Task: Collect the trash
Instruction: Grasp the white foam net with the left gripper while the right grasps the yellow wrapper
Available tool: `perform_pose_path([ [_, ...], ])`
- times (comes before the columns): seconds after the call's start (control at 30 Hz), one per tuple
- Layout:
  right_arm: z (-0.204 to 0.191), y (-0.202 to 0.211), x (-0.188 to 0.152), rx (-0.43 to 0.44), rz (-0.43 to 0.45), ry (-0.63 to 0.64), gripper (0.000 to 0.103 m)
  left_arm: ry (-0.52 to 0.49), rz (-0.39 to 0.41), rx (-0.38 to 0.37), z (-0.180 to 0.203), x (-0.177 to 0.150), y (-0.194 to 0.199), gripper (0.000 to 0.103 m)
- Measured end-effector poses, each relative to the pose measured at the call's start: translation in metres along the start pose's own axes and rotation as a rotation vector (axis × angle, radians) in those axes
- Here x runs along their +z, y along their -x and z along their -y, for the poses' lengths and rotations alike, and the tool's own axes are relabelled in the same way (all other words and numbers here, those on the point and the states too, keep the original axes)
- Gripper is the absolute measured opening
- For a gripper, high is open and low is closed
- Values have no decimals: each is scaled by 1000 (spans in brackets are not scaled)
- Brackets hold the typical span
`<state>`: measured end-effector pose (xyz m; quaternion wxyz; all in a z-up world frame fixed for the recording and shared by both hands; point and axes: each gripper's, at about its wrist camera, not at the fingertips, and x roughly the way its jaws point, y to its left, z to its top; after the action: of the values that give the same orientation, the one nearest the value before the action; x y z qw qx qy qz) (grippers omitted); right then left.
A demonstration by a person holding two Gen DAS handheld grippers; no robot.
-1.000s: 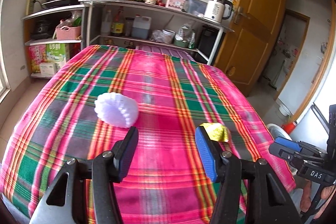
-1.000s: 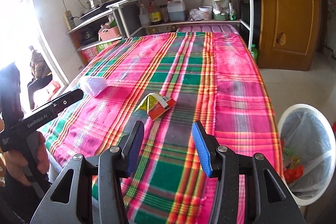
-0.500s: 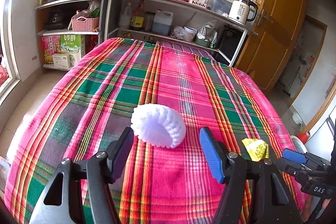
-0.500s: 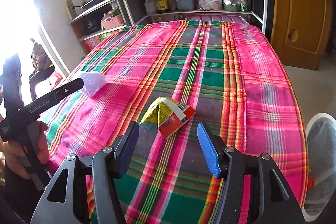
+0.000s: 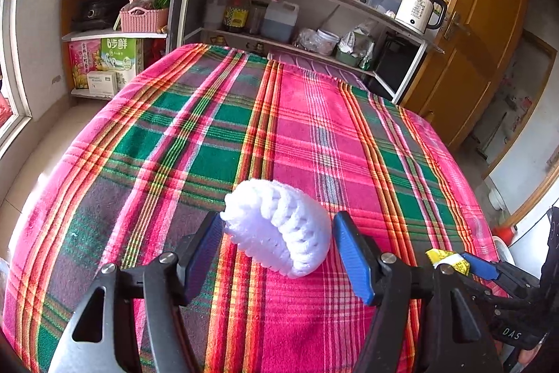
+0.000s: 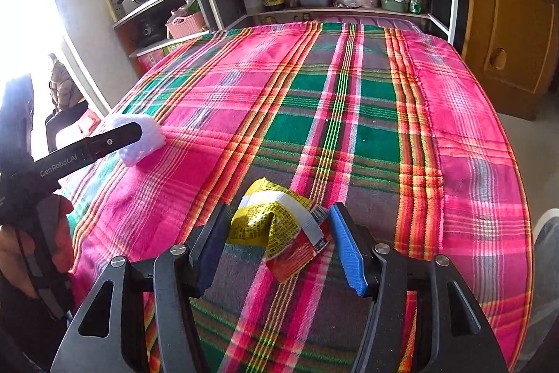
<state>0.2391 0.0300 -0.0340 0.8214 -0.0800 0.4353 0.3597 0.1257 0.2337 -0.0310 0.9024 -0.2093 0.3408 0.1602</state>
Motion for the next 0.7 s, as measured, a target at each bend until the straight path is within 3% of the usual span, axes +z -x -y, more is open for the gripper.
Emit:
perform_pose_path([
  [0.27,3,-1,1,-5,-11,-16,57,40,-50,-15,-3,1,-13,67],
  [0.43,-2,3,0,-20,-1,8,47,19,-37,-17,2,-1,-8,46],
  [0.7,2,20,-3,-24,22,5,34,-33,-28,-59,23,-9,3,36],
])
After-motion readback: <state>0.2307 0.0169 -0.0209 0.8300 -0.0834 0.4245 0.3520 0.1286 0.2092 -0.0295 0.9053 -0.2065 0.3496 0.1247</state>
